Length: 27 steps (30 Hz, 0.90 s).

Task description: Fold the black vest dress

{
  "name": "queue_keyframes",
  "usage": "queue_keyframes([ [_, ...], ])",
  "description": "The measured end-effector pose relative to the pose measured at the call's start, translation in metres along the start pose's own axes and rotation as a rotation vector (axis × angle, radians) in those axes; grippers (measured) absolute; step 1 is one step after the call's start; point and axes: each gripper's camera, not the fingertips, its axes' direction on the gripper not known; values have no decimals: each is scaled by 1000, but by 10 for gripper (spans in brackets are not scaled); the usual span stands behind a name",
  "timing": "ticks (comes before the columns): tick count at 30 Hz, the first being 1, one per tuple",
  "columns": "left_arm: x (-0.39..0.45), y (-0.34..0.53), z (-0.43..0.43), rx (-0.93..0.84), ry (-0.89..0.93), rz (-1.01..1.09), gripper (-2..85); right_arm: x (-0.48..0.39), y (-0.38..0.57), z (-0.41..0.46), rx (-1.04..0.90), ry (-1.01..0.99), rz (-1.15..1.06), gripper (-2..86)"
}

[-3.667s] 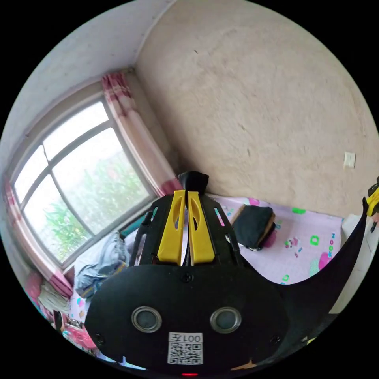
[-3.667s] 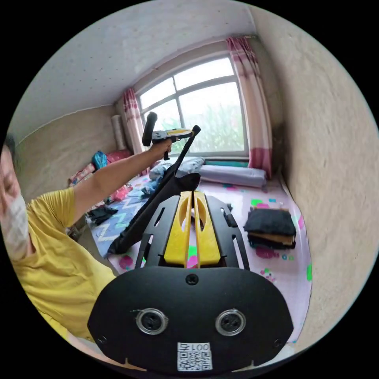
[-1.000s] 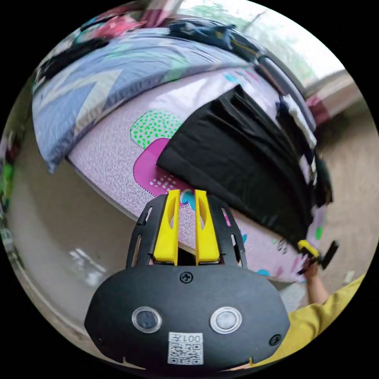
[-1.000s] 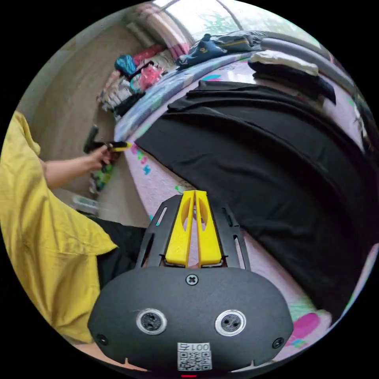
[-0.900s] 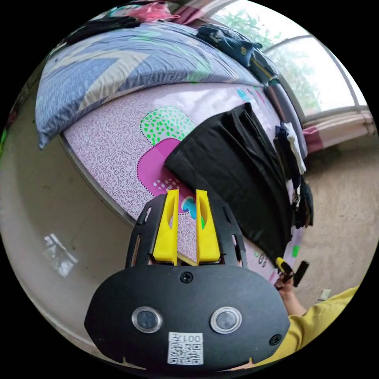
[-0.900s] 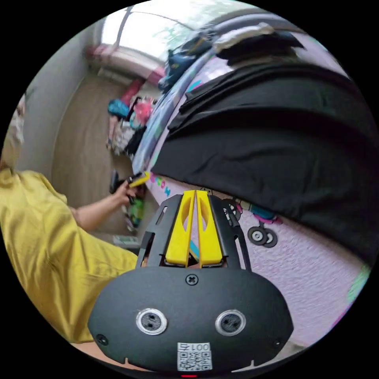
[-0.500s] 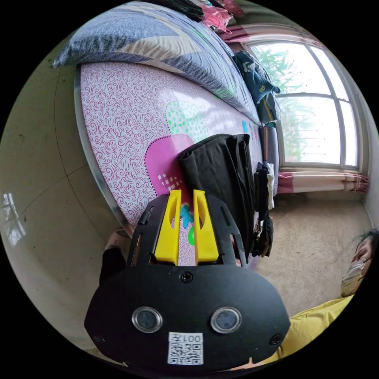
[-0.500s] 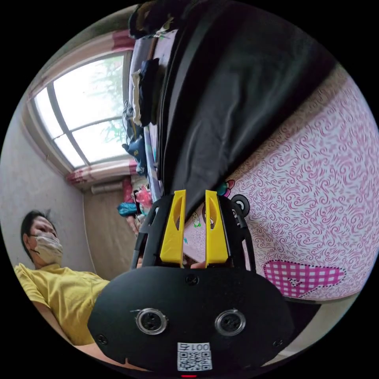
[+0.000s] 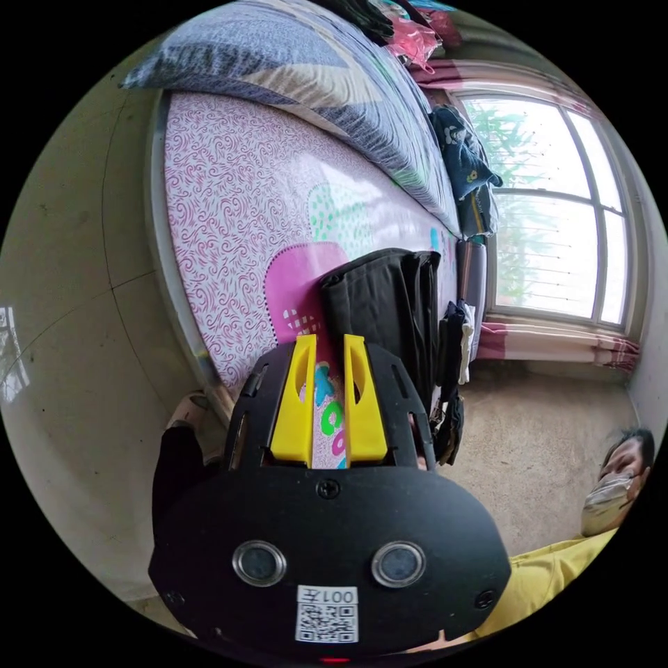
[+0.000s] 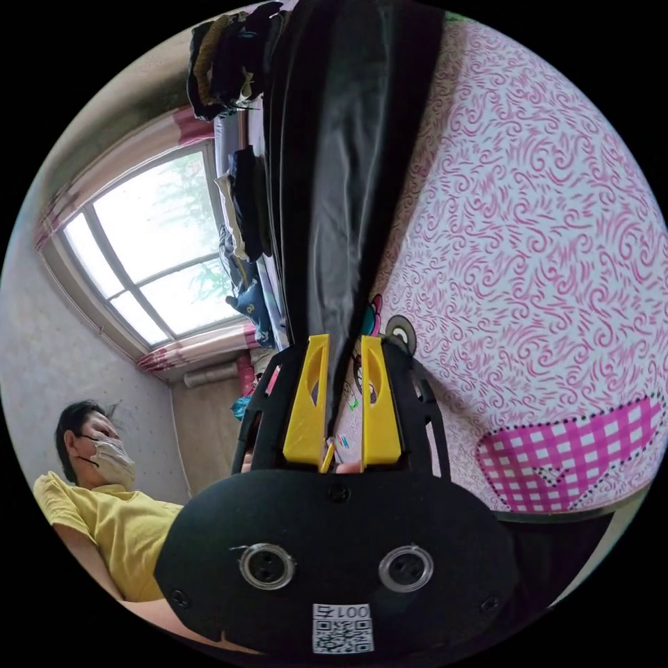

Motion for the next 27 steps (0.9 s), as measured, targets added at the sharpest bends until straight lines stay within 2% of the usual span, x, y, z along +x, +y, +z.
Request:
queue_keyframes([
  [6,5,-15,10,8,45,8,8,-2,-11,14,23,-16,-12,16],
  [19,21,-6,-29,-12,-82,118,-11,10,34,-17,4,44,7,8],
  [27,2,0,-49,-43,-174,85,-12,18,67,-32,-42,67,53,8],
])
